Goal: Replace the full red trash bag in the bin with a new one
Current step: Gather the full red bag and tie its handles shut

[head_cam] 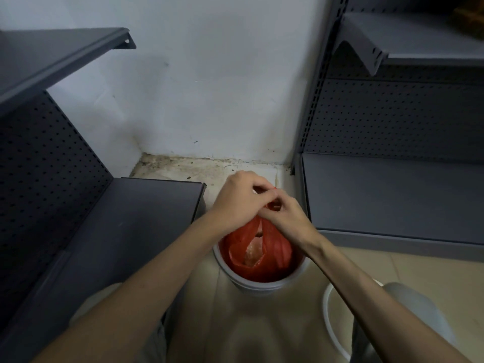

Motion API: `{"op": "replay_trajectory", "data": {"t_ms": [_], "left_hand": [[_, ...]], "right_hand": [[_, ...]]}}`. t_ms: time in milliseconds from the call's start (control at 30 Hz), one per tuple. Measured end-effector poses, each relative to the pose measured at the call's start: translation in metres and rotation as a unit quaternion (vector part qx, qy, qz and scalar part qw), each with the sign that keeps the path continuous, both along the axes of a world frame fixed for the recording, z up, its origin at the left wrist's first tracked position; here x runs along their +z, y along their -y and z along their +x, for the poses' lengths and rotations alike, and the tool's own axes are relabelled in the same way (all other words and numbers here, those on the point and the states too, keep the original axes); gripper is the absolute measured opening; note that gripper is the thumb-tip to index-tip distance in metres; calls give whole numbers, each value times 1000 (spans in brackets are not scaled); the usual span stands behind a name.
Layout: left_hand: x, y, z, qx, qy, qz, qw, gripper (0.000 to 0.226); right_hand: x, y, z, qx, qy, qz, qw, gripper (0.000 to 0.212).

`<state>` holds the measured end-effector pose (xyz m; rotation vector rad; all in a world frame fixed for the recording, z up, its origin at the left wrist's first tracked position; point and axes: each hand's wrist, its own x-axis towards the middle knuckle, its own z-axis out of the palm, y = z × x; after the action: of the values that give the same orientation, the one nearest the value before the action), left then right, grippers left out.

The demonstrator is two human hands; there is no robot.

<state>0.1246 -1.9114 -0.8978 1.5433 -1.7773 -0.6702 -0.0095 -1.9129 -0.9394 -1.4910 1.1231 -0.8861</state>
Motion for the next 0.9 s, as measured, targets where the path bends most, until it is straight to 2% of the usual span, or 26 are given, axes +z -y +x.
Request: {"op": "replay_trajectory", "data": {"t_ms": [67,133,233,300,400,500,567,700,833,900], "left_hand": [[1,-1,-7,-13,20,-11,1000,8],[1,-2,-7,-16,-9,-14,1000,8],[-12,-4,1,22,-45,-16,999,9],[-26,-6,8,38,-26,31,998,26],[-48,-13,13,-13,-8,124,992,57],[-68,-16,12,-22,3,154,988,75],[-78,-16,10,-17,-3,157,987,69],[-87,-12,7,-4,12,136,991,21],[-97,-7,16,-7,-55,172,983,22],[-92,-5,19,-1,-107,197,975,15]], "right_hand": [[2,0,2,-13,22,-16,1000,25],[2,2,1,-30,65,15,997,16],[1,4,-3,-48,81,46,994,27],[-2,6,-5,-45,86,49,994,26],[-7,9,-6,-54,94,60,992,22],[-8,10,-4,-60,86,57,993,20],[-9,9,-4,-62,87,52,993,21],[-13,8,-7,-49,51,39,997,29],[-17,6,-15,-20,45,45,998,28],[-18,1,-18,6,37,39,999,29]]}}
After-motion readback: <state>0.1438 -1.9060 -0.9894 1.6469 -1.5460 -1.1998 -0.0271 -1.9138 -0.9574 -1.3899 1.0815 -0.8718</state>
